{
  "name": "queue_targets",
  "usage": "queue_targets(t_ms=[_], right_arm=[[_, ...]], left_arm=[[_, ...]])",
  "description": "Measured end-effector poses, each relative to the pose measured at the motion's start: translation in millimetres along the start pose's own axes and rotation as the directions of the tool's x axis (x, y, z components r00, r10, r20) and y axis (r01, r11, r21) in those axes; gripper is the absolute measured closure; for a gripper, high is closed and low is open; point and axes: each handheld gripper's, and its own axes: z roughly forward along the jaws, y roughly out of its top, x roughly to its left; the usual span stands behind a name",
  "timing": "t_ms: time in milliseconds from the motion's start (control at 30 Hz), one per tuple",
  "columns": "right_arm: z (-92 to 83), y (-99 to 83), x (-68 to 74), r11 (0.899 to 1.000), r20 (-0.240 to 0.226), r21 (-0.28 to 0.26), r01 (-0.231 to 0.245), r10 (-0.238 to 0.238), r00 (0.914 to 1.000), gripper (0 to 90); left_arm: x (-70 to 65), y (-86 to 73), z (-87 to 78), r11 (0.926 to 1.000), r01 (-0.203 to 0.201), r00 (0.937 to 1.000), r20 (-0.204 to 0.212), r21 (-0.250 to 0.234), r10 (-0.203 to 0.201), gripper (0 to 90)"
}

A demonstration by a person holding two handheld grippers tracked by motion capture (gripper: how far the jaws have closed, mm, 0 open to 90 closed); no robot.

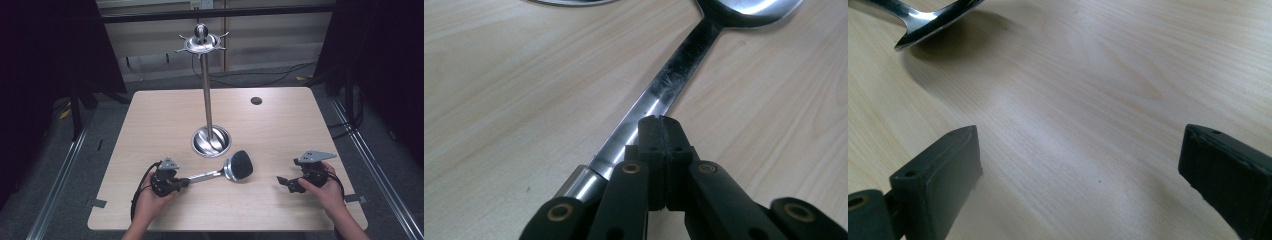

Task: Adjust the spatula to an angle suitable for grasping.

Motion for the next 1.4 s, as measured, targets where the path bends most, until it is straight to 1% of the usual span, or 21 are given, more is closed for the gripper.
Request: queue_targets(t_ms=[67,133,200,233,333,367,433,500,600,633,767,800,833,867,900,967,1033,1067,1100,1233,1400], right_arm=[[-1.2,-1.0,0.1,1.000,0.008,0.000,-0.004,0.004,1.0000,3.4],[-2.7,-2.2,0.0,1.000,0.007,0.002,-0.008,0.008,0.9999,3.4],[-4.3,-3.5,-0.4,1.000,0.012,0.003,-0.008,0.008,0.9999,3.4],[-5.2,-4.5,-0.8,1.000,0.011,0.000,-0.009,0.009,0.9999,3.4],[-7.7,-6.6,-1.6,1.000,0.018,0.003,-0.012,0.012,0.9998,3.4],[-8.7,-7.3,-1.7,1.000,0.017,0.001,-0.015,0.015,0.9997,3.4],[-10.1,-8.7,-2.0,1.000,0.020,0.002,-0.017,0.017,0.9996,3.4],[-12.0,-10.4,-2.2,1.000,0.025,0.003,-0.021,0.021,0.9995,3.4],[-15.4,-13.5,-2.4,1.000,0.033,0.001,-0.026,0.026,0.9991,3.4],[-17.8,-15.2,-2.9,1.000,0.038,-0.001,-0.029,0.029,0.9989,3.4],[-23.4,-18.9,-4.0,0.999,0.050,-0.006,-0.043,0.044,0.9978,3.4],[-23.4,-18.9,-4.0,0.999,0.050,-0.006,-0.043,0.044,0.9978,3.4],[-24.8,-19.9,-4.3,0.999,0.050,-0.006,-0.044,0.045,0.9978,3.4],[-26.2,-21.0,-4.4,0.999,0.054,-0.008,-0.048,0.048,0.9974,3.4],[-27.8,-22.4,-4.5,0.999,0.056,-0.008,-0.052,0.053,0.9970,3.4],[-28.8,-23.2,-4.8,0.999,0.058,-0.010,-0.053,0.054,0.9969,3.4],[-30.7,-24.5,-5.6,0.998,0.058,-0.013,-0.054,0.055,0.9968,3.4],[-31.5,-25.0,-5.4,0.998,0.062,-0.012,-0.062,0.062,0.9961,3.4],[-32.6,-26.0,-5.7,0.998,0.064,-0.015,-0.065,0.066,0.9957,3.4],[-34.0,-26.6,-5.7,0.998,0.065,-0.017,-0.064,0.065,0.9958,3.4],[-34.6,-27.2,-5.5,0.998,0.062,-0.018,-0.064,0.065,0.9959,3.4]], left_arm=[[2.2,1.2,0.5,1.0000,0.009,1.0000,-0.001,-0.002,-0.009,89.4],[4.7,2.0,0.9,1.0000,0.008,0.9999,-0.015,-0.005,-0.008,89.4],[5.9,2.7,2.5,0.9995,0.024,0.9994,-0.026,-0.020,-0.024,89.4],[7.6,3.5,1.7,0.9998,0.018,0.9996,-0.021,-0.008,-0.018,89.4],[10.2,5.1,3.9,0.9988,0.041,0.9984,-0.038,-0.027,-0.042,89.4],[12.0,6.4,5.2,0.9982,0.049,0.9973,-0.053,-0.035,-0.051,89.4],[13.6,7.2,5.6,0.9984,0.046,0.9975,-0.052,-0.032,-0.048,89.4],[14.3,9.2,7.3,0.9969,0.065,0.9956,-0.065,-0.044,-0.068,89.4],[17.1,12.3,9.9,0.9968,0.065,0.9951,-0.071,-0.048,-0.068,89.3],[18.0,14.5,12.2,0.9949,0.083,0.9937,-0.070,-0.057,-0.087,89.3],[19.0,17.2,15.5,0.9931,0.094,0.9915,-0.083,-0.069,-0.100,89.3],[20.2,18.3,15.6,0.9944,0.085,0.9921,-0.087,-0.062,-0.091,89.3],[20.1,19.7,16.9,0.9932,0.097,0.9908,-0.089,-0.065,-0.102,89.3],[21.1,20.2,17.7,0.9935,0.092,0.9909,-0.092,-0.068,-0.098,89.2],[21.7,22.2,20.8,0.9911,0.107,0.9892,-0.092,-0.079,-0.114,89.1],[21.8,23.6,22.6,0.9905,0.109,0.9881,-0.100,-0.084,-0.117,89.1],[22.0,26.0,24.3,0.9915,0.109,0.9882,-0.100,-0.070,-0.116,89.0],[21.8,26.8,26.4,0.9902,0.112,0.9876,-0.101,-0.084,-0.120,88.9],[22.8,29.3,28.2,0.9905,0.112,0.9865,-0.111,-0.080,-0.120,88.8],[24.0,32.7,31.6,0.9886,0.122,0.9836,-0.123,-0.088,-0.132,88.9],[24.7,35.3,37.9,0.9858,0.140,0.9810,-0.122,-0.092,-0.151,89.0]])
